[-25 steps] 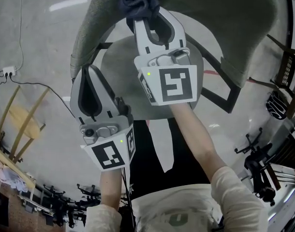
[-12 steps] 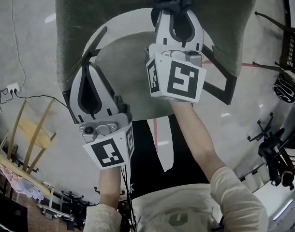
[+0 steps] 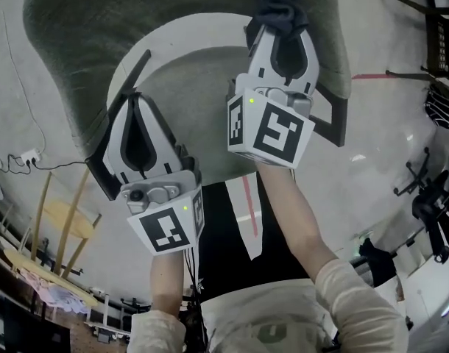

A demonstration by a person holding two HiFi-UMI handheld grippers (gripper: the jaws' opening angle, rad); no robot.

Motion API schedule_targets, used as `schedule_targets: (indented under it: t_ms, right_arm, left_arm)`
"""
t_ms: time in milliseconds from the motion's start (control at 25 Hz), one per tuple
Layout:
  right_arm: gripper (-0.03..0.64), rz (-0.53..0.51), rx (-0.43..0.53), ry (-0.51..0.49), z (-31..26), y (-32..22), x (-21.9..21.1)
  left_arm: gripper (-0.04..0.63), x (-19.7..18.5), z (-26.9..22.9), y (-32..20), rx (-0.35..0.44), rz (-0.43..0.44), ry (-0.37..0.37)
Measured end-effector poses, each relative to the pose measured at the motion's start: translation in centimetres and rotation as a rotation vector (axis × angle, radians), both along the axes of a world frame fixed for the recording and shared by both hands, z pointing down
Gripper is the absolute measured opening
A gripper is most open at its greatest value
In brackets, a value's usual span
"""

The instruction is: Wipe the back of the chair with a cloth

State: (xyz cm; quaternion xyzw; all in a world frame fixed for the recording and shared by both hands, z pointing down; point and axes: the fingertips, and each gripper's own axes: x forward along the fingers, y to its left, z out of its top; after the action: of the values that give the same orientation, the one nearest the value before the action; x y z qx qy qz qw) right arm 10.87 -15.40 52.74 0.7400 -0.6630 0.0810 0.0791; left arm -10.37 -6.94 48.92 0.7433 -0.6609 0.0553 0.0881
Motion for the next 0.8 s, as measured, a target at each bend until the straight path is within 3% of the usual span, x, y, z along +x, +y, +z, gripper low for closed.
schedule_targets:
  t_ms: [440,800]
  right_arm:
    - [0.058,0.191,-0.038,0.024,0.3,5.4,6.6]
    - [0.058,0.214,-0.059,0.085,0.3,8.7,8.5]
  left_arm:
    - [0.015,7.4,1.7,-1.7,-0.045,0.197,0.005]
    - [0.015,11.6,3.2,-1.4,-0.088,0.305,-0.017]
